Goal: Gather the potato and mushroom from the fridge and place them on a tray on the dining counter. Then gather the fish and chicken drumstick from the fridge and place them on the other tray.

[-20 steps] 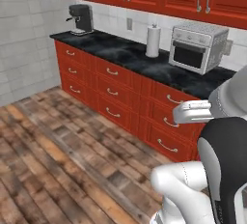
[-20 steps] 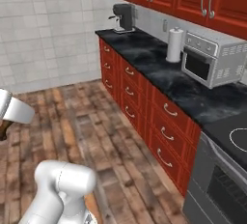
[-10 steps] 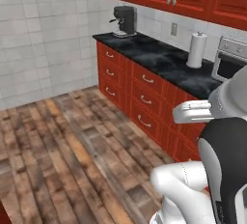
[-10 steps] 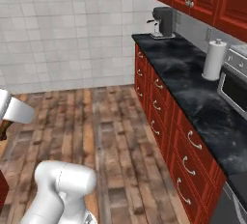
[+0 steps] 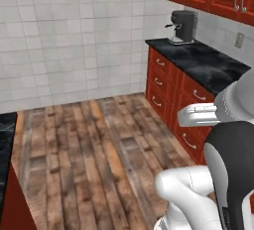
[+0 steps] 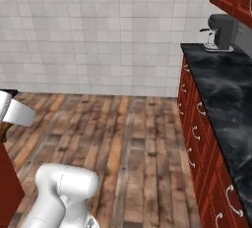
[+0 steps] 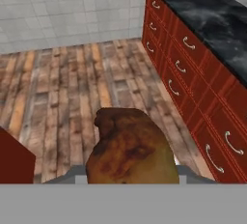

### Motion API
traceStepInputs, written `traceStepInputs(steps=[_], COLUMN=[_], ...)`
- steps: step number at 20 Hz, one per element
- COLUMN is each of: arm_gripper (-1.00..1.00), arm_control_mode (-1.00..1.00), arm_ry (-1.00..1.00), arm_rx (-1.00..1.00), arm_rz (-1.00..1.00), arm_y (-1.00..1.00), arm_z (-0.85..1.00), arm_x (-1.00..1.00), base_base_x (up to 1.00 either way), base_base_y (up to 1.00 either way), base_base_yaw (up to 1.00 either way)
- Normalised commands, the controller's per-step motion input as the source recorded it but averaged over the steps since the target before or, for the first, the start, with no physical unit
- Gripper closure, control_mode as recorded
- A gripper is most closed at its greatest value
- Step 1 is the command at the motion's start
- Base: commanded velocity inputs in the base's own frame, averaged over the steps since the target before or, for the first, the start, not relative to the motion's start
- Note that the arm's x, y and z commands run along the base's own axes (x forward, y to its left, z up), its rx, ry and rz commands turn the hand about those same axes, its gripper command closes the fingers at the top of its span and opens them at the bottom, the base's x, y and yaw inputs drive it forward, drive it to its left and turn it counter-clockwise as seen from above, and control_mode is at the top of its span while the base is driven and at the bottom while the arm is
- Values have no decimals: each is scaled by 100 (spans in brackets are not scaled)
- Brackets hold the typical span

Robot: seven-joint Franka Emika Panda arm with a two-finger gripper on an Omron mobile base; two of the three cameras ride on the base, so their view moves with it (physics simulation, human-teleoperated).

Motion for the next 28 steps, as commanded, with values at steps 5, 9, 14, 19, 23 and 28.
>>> traceStepInputs(steps=[5, 9, 14, 19, 23, 28], arm_gripper=[100, 100, 100, 100, 100, 100], arm_control_mode=[100, 100, 100, 100, 100, 100], arm_ry=[0, 0, 0, 0, 0, 0], arm_rx=[0, 0, 0, 0, 0, 0], arm_rz=[0, 0, 0, 0, 0, 0], arm_y=[0, 0, 0, 0, 0, 0], arm_z=[0, 0, 0, 0, 0, 0], arm_x=[0, 0, 0, 0, 0, 0], base_base_x=[79, 75, 64, 63, 61, 57], base_base_y=[-25, -27, -33, -33, -33, -33], base_base_yaw=[46, 46, 44, 44, 44, 45])
